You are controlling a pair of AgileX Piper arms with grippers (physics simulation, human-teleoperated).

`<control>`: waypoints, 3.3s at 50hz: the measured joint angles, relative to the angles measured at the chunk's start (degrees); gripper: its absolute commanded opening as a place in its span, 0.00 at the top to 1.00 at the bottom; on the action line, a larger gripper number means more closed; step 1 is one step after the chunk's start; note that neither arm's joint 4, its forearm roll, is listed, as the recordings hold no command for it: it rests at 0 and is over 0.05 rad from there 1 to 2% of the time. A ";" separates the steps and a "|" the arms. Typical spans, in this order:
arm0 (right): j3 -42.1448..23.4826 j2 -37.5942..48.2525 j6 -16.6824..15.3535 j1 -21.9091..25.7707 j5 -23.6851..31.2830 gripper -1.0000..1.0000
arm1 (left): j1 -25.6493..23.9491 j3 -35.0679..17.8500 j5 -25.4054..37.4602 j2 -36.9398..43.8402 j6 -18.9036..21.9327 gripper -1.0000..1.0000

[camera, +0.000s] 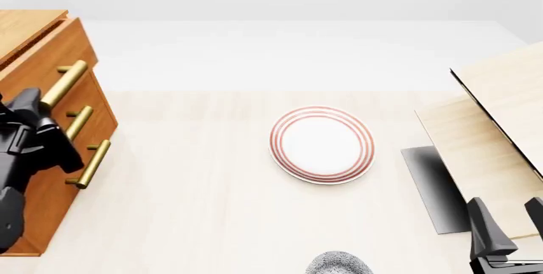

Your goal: Open the top drawer of the cabinet and put the bowl in it.

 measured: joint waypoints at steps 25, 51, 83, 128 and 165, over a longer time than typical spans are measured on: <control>0.00 -0.01 -0.01 0.01 0.00 0.00 | -5.02 -0.26 2.22 -0.85 0.27 1.00; 0.00 0.00 -0.01 0.01 0.00 0.00 | -11.51 -0.59 1.37 0.01 0.47 1.00; 0.00 0.00 -0.01 0.01 0.00 0.00 | -17.24 -0.61 2.30 -0.67 -0.59 1.00; 0.00 -0.01 -0.01 0.01 0.00 0.00 | -34.12 -2.64 14.16 -15.41 -11.11 0.00; 0.00 0.00 0.00 0.01 0.00 0.00 | -29.06 -37.94 65.01 -25.32 -62.18 0.00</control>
